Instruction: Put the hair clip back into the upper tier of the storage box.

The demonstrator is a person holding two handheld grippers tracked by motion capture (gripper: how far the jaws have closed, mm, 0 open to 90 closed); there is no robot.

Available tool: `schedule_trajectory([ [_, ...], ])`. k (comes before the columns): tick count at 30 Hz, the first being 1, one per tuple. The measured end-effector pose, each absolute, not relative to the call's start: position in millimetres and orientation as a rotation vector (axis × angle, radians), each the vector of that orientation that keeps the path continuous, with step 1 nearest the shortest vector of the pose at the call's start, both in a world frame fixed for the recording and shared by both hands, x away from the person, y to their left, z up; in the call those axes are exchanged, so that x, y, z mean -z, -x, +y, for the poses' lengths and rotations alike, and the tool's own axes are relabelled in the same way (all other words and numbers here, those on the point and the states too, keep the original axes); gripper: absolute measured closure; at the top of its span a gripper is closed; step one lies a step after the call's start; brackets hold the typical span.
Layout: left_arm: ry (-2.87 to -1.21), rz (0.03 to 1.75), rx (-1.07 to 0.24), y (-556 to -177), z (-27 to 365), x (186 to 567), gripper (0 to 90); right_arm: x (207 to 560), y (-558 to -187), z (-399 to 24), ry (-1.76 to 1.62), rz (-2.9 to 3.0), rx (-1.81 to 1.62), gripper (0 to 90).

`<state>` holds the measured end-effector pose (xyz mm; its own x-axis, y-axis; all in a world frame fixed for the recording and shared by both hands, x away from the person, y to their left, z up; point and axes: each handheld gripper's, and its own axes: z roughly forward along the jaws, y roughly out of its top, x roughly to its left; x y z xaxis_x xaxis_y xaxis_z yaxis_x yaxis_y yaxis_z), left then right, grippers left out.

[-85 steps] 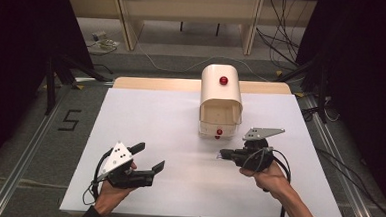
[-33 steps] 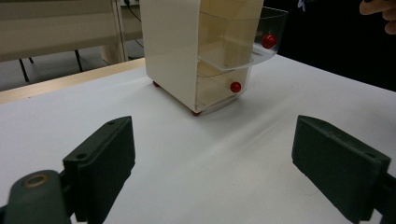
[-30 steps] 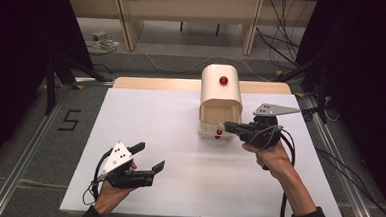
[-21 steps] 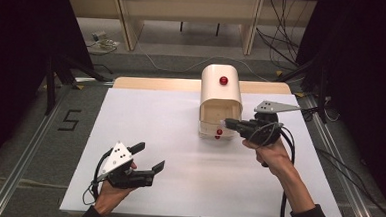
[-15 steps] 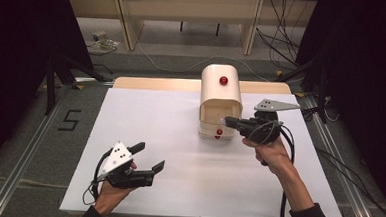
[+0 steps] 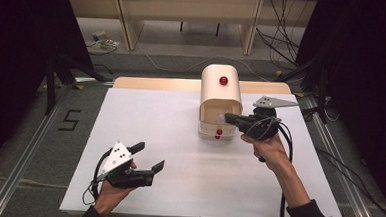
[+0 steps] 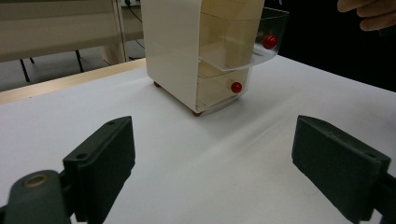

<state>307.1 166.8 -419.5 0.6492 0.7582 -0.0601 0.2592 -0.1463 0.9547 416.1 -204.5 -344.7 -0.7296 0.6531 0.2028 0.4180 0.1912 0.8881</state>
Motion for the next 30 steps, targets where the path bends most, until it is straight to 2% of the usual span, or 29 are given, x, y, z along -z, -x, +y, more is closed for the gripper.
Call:
schedule_trajectory([
  [30, -1.706, 0.833, -0.535, -307, 167, 419, 12.8, 351, -434, -201, -1.096, 2.207, -1.568, 90.0],
])
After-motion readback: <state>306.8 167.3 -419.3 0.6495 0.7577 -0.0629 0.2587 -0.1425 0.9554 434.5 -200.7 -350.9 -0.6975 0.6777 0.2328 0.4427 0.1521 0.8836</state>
